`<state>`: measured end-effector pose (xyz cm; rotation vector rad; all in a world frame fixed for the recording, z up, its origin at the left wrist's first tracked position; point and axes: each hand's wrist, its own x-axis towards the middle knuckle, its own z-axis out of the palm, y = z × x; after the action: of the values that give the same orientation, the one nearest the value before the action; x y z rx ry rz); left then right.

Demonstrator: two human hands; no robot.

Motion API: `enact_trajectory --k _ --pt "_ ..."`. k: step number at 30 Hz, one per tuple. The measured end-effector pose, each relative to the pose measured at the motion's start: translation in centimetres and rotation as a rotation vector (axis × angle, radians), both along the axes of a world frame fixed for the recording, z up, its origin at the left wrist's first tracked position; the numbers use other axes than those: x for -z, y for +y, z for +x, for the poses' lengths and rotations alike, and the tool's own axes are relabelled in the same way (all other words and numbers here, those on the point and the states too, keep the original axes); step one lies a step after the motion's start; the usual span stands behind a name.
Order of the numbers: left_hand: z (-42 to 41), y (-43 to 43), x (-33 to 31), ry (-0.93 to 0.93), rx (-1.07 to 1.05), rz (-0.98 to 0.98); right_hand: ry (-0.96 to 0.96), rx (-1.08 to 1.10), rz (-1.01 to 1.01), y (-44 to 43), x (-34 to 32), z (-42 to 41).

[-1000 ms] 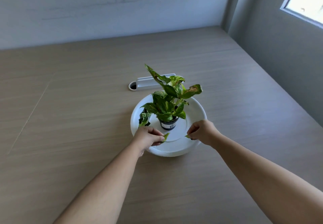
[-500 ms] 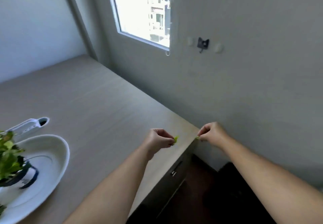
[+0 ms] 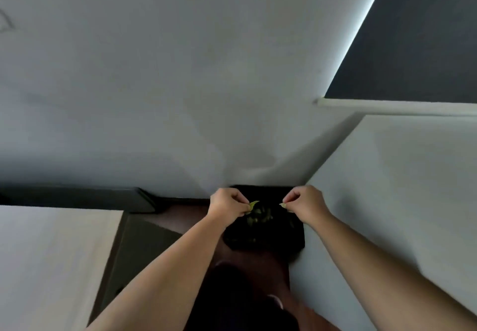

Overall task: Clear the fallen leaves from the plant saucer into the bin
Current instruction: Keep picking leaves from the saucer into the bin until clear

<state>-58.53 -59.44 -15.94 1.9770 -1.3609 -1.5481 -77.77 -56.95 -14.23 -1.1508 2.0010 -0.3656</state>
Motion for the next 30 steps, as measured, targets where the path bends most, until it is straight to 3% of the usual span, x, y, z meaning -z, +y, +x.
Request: enact_trajectory --k 9,15,23,30 --pt "-3.2 -5.8 12.5 -0.077 0.104 0.081 -0.015 0.185 0.014 -2.8 12.4 -0.8" --pt "-3.4 -6.7 14.8 -0.076 0.260 0.135 0.008 0.132 0.082 -3.4 13.9 -1.4" --pt "-2.1 -6.2 6.0 -0.200 0.304 0.013 0.016 -0.013 0.066 -3.7 6.1 -1.1" --pt "3.9 -3.5 -7.7 -0.324 0.124 -0.262 0.020 -0.278 -0.172 -5.8 -4.9 4.5"
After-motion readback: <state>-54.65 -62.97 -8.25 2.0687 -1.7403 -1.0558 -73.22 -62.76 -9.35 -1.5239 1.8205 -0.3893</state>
